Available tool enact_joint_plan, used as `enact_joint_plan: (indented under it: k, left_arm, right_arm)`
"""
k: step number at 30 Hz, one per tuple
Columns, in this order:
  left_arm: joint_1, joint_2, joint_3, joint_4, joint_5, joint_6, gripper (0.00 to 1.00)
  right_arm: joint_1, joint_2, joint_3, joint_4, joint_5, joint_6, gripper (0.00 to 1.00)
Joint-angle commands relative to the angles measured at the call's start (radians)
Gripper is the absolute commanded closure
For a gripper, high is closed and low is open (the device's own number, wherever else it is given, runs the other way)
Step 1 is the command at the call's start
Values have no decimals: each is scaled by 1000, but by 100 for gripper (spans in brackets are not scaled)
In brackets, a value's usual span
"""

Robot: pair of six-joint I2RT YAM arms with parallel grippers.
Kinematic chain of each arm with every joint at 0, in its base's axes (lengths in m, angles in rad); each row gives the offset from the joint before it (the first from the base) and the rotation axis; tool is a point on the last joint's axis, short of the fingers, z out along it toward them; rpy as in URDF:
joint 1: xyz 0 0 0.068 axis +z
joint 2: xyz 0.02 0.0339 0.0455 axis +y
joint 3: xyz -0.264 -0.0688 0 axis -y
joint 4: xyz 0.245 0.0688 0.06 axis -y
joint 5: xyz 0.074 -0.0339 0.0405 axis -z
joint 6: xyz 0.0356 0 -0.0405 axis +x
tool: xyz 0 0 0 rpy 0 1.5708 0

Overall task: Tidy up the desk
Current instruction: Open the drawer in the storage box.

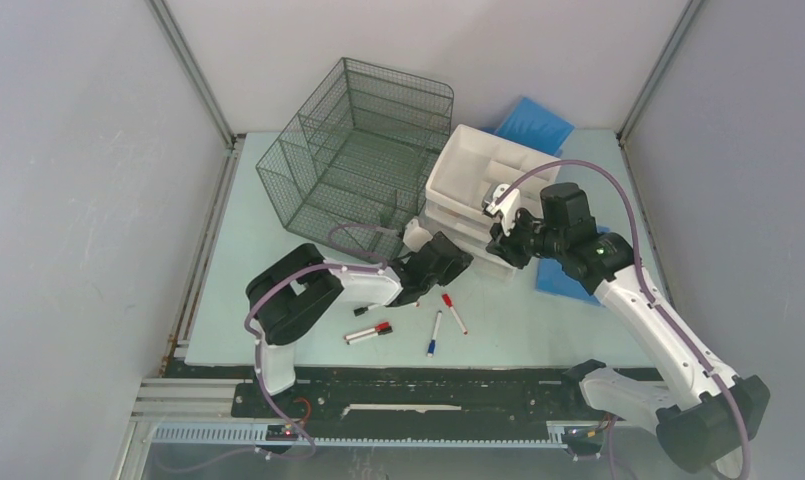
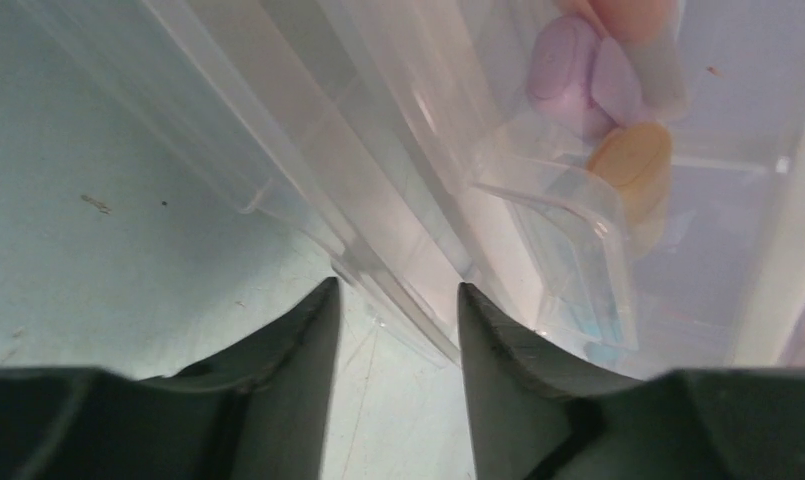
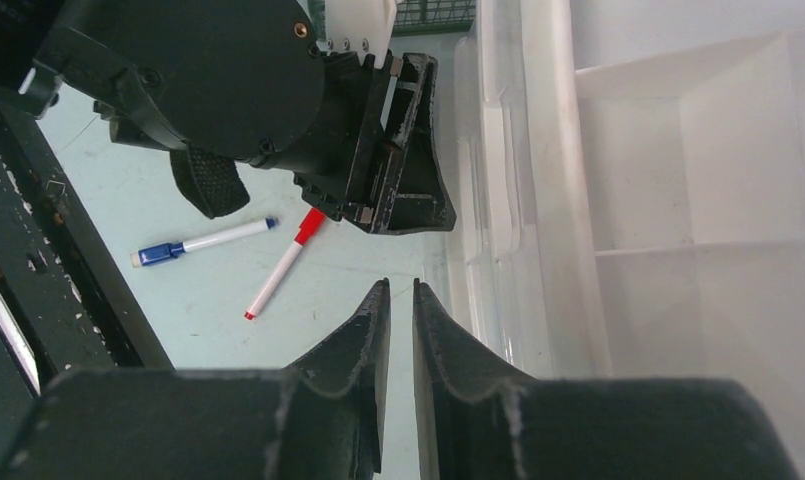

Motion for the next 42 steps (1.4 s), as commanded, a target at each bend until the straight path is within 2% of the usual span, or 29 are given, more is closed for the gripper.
enact_joint_plan:
  k: [1,16,29,33,42]
  left_arm:
    - [2,-39,4,-133,-21,-4,53]
    - [-20,-161,-154,-143,5,-9,54]
    - [-27,-238,-240,-97,46,55,52]
    - [-30,-299,-259,-51,31,145,49]
    - [-31,-433,-347,196,101,438,36]
  right_arm:
    - [9,14,41,2,22,-12,79]
    - [-5,80,42,27,188,23,80]
    - [-20,112,40,43,280,36,79]
    - [-26,108,40,35,256,24,77]
    - [-18,64,40,6,127,-16,59]
